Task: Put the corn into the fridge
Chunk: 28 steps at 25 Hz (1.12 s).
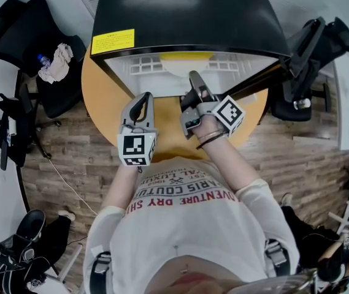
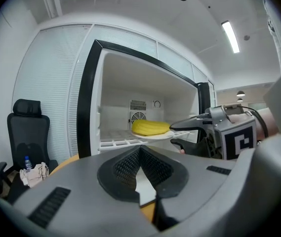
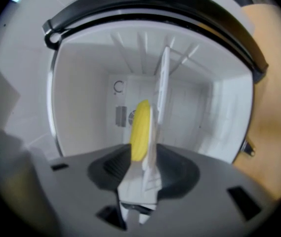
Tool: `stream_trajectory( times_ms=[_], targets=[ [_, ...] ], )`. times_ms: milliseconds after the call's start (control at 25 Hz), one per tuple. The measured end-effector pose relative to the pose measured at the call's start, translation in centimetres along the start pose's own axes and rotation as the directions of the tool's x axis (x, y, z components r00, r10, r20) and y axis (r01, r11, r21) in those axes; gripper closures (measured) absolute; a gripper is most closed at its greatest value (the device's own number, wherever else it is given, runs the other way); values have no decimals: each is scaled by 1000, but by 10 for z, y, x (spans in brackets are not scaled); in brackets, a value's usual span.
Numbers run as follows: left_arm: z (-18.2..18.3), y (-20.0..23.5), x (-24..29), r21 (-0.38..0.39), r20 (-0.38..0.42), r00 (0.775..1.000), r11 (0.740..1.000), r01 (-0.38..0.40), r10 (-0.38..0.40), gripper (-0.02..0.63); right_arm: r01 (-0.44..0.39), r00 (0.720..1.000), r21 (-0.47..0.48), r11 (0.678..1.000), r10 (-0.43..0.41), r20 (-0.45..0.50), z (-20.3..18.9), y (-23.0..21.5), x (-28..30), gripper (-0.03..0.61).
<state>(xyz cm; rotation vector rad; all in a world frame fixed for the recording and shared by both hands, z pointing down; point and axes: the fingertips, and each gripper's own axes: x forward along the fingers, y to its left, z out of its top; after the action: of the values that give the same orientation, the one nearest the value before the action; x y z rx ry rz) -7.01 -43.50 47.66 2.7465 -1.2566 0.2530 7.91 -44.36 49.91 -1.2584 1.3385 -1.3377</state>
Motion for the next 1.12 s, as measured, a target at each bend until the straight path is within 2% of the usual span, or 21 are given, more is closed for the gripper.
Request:
stream_trajectory(
  times_ms=[160, 280, 320, 400, 480, 600, 640, 680, 760, 840, 1000, 1120],
  targets=[
    [7, -7, -4, 8, 12, 1000, 1000, 10, -11, 586, 7, 1000, -70, 998, -8, -7, -12, 6, -20, 428],
    [11, -13, -7, 16, 23, 1000, 1000, 21, -21, 586, -8, 1000, -154, 988, 4, -22, -17, 6, -35, 540],
    [12, -16, -8, 18, 26, 999, 1000, 25, -25, 586, -14, 999, -198, 980, 8, -32, -19, 5, -40, 542],
    [13, -20, -11, 22, 29, 999, 999, 32, -33, 586, -43, 998, -286, 957, 27, -60, -24, 5, -49, 549],
    [14, -25, -14, 27, 29, 999, 999, 38, -39, 586, -119, 991, -363, 924, 90, -97, -29, 13, -54, 549],
    [13, -32, -18, 35, 30, 998, 998, 46, -47, 586, -123, 991, -486, 865, 77, -113, -30, 8, -66, 551],
    [12, -34, -19, 36, 30, 998, 998, 48, -49, 586, -114, 992, -545, 830, 62, -113, -30, 7, -69, 550],
    [11, -35, -20, 36, 29, 998, 998, 49, -50, 586, -109, 992, -613, 782, 50, -113, -29, 7, -72, 549],
    [8, -38, -22, 34, 25, 998, 998, 50, -51, 586, -103, 993, -752, 651, 25, -114, -29, 9, -75, 550],
    [6, -39, -25, 32, 21, 998, 998, 50, -51, 586, -94, 994, -850, 519, 0, -109, -30, 10, -78, 549],
    [4, -41, -32, 34, 24, 998, 998, 50, -51, 586, -70, 996, -952, 298, -25, -81, -31, 15, -85, 549],
    [2, -44, -36, 34, 21, 999, 998, 50, -50, 586, -72, 996, -984, 164, -40, -80, -36, 20, -89, 551]
  ],
)
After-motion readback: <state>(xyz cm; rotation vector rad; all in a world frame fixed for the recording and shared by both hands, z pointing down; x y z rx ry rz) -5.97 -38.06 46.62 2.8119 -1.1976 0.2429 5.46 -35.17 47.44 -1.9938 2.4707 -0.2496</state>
